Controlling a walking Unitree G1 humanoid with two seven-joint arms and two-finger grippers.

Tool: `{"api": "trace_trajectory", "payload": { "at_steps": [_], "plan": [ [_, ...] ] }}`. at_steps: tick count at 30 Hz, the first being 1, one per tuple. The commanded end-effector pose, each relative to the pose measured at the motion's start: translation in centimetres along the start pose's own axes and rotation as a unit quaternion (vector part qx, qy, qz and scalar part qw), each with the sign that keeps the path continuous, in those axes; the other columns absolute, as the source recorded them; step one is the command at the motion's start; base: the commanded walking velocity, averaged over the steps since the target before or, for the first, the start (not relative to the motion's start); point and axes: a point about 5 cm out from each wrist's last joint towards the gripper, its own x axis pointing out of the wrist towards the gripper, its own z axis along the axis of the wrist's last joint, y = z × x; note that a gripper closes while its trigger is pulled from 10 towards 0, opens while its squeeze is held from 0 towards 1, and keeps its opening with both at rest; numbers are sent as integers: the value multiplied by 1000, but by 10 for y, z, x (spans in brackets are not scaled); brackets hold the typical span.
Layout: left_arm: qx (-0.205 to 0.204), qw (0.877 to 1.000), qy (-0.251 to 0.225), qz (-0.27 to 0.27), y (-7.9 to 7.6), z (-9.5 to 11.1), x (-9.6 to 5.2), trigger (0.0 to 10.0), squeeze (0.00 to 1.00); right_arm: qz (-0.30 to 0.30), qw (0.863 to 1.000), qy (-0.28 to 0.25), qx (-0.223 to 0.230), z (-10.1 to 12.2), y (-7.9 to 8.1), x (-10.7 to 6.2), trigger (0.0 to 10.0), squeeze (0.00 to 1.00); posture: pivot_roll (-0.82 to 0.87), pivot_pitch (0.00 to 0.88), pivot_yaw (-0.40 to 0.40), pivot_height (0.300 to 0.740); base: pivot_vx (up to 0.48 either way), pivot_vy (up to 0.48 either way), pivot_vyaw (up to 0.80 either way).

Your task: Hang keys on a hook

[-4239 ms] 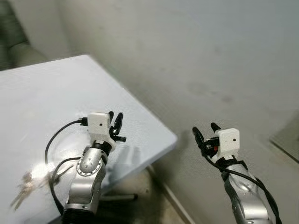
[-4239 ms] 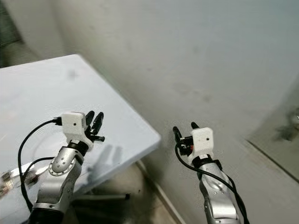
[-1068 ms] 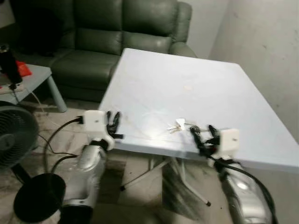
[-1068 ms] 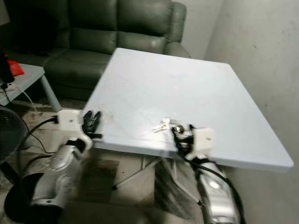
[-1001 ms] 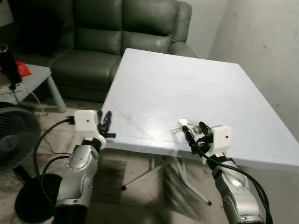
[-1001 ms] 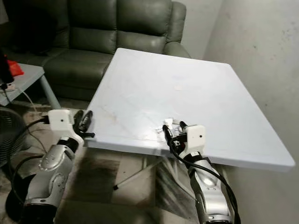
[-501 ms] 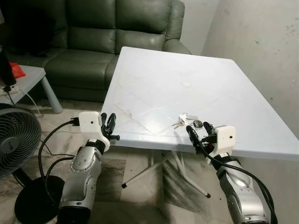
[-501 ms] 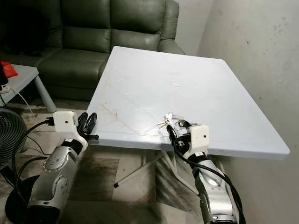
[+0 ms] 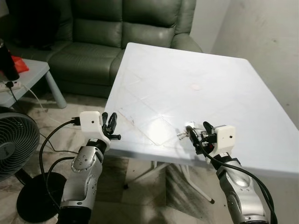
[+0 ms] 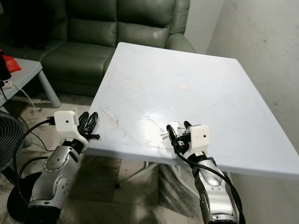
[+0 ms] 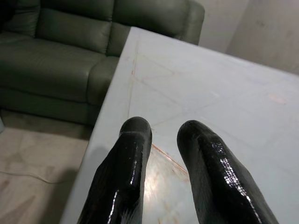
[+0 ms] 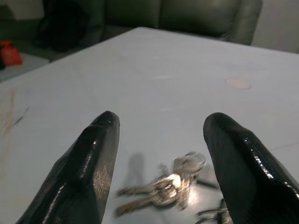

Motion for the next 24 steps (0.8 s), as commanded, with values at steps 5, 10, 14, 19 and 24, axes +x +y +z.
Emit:
{"api": "trace_trajectory", "payload": {
  "at_steps": [5,10,14,19,24],
  "plan": [
    [3,1000,-16,-16,-11,7,3,10000,0,-11,1000,4,-5,-1,-9,-4,10000,0,63,0,-85,740,126,0,0],
    [5,1000,-20,-21,-14,7,2,10000,0,-8,1000,6,-7,-2,-9,-5,10000,0,64,0,-89,740,0,0,0],
    [4,999,-18,-37,-18,5,0,10000,0,2,1000,9,-18,-1,-9,-5,10000,0,64,0,-91,740,0,0,0],
    [5,997,-8,-76,-28,0,-6,10000,0,41,998,21,-49,-1,-12,-2,10000,0,65,10,-100,740,0,0,0],
    [10,994,1,-106,-39,-5,-12,10000,0,82,992,33,-85,3,-20,4,10000,0,74,23,-108,740,0,0,0]
  ]
}}
